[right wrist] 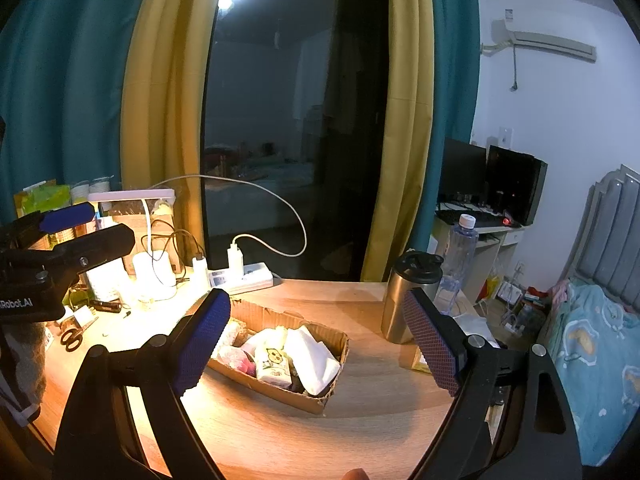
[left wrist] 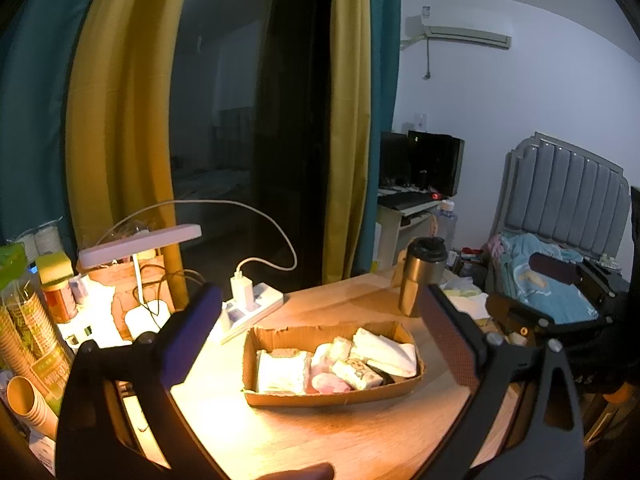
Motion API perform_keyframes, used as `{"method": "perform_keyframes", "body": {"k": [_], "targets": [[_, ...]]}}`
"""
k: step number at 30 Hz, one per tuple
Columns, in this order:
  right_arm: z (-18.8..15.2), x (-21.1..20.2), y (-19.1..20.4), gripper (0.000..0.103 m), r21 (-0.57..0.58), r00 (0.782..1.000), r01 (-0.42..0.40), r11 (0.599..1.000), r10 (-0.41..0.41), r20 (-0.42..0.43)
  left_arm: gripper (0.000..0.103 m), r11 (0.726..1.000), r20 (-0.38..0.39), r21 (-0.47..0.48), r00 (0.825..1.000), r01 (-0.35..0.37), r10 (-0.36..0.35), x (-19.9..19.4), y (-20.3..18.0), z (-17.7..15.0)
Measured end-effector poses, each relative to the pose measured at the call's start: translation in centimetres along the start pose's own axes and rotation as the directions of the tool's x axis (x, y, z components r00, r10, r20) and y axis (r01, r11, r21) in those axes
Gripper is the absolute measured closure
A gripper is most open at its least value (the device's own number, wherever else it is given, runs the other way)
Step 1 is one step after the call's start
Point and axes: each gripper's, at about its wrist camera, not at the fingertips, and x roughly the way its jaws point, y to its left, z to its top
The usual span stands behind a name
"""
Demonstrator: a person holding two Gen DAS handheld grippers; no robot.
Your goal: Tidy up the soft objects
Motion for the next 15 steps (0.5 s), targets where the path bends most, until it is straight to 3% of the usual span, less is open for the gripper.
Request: {"method": "perform_keyframes", "body": {"k": [15], "targets": [[-0.23,0.13,0.13,0.013,-0.013,1.0,-0.007,1.0,0.007,-0.001,0.003,1.0,-0.009,0.009,1.0,-0.003,0.003,0.05,0.0,-0.04]]}}
